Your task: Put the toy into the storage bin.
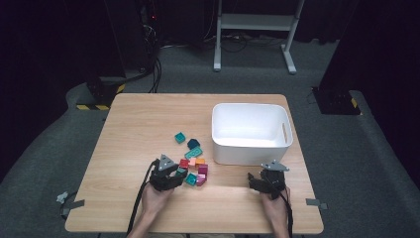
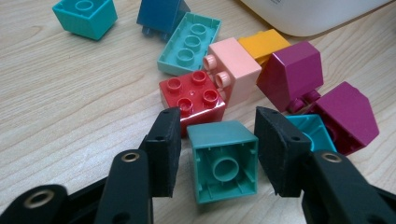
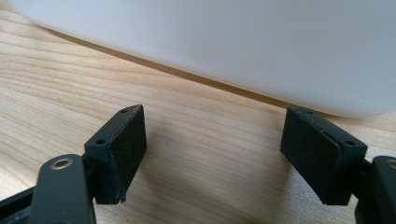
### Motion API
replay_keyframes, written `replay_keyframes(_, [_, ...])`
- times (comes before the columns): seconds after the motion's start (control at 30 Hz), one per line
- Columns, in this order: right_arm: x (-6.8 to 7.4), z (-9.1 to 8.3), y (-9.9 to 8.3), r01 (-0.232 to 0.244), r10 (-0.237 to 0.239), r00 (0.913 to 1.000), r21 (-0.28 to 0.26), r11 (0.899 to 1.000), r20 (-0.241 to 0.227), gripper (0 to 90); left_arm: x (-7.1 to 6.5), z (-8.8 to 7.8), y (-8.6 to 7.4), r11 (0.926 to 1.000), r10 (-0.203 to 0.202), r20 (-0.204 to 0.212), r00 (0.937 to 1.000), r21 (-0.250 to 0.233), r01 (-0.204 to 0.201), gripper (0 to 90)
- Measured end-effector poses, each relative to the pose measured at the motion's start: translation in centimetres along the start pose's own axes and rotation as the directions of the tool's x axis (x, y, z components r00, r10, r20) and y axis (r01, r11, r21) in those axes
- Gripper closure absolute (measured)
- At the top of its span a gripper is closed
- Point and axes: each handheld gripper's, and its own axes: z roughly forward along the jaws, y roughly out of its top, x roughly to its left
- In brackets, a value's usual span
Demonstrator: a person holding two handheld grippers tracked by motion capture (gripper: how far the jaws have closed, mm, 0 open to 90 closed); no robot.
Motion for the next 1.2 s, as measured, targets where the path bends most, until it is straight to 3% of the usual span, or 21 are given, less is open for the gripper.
replay_keyframes(0.57, [0.0, 0.0, 0.0, 0.0, 0.0, 1.0, 0.0, 1.0, 0.0, 22.3, 0.3, -0.4, -0.5, 0.9998, 0.0, -0.003, 1.0, -0.018, -0.001, 58.0])
replay_keyframes(0.93, [0.0, 0.0, 0.0, 0.0, 0.0, 1.0, 0.0, 1.0, 0.0, 22.3, 1.1, -2.1, 0.2, 0.9992, 0.009, -0.007, 0.9999, -0.038, -0.01, 58.2])
replay_keyframes(1.2, [0.0, 0.0, 0.0, 0.0, 0.0, 1.0, 0.0, 1.0, 0.0, 22.3, 2.0, -2.9, 1.2, 0.9985, 0.017, 0.016, 0.9997, -0.052, -0.016, 58.2])
